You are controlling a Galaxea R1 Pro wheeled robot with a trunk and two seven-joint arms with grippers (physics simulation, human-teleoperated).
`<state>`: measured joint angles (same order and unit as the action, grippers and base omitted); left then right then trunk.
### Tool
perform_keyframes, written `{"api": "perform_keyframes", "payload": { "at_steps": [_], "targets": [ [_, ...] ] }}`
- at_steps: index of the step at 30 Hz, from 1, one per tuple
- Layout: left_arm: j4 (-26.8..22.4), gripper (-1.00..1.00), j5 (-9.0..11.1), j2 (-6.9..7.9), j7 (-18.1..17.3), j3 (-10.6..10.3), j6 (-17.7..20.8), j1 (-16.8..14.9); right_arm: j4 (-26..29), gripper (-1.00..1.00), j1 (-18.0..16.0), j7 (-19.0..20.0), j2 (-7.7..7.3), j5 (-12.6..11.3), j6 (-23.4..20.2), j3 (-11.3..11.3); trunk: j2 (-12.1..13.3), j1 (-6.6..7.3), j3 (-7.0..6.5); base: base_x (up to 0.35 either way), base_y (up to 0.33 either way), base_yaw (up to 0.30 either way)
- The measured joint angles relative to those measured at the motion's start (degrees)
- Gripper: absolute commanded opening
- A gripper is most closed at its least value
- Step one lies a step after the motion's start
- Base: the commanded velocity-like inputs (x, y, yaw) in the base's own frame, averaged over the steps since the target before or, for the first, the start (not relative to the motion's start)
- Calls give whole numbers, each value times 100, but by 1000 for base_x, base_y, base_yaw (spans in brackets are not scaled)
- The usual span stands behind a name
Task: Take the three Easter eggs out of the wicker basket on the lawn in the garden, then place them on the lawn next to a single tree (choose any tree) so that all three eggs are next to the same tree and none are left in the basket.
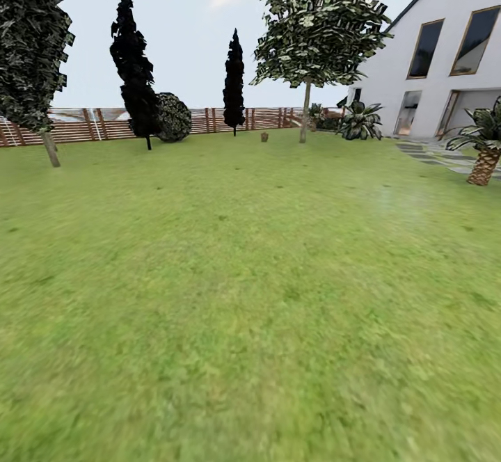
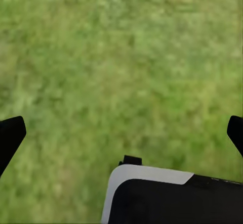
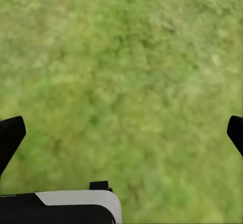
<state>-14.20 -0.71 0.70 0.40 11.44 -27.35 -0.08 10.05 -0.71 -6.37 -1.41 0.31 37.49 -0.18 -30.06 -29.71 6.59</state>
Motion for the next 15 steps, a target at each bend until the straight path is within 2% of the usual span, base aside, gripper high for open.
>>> {"api": "perform_keyframes", "payload": {
  "at_steps": [5,15],
  "targets": [
    [-13,100,6,-3,-3,0,-25,0,0,100,2,0,-5,0,5,0,0,0,0,67,4,0],
    [-107,100,11,1,12,2,11,0,6,100,2,0,-9,0,8,0,0,2,0,306,0,0]
  ]
}}
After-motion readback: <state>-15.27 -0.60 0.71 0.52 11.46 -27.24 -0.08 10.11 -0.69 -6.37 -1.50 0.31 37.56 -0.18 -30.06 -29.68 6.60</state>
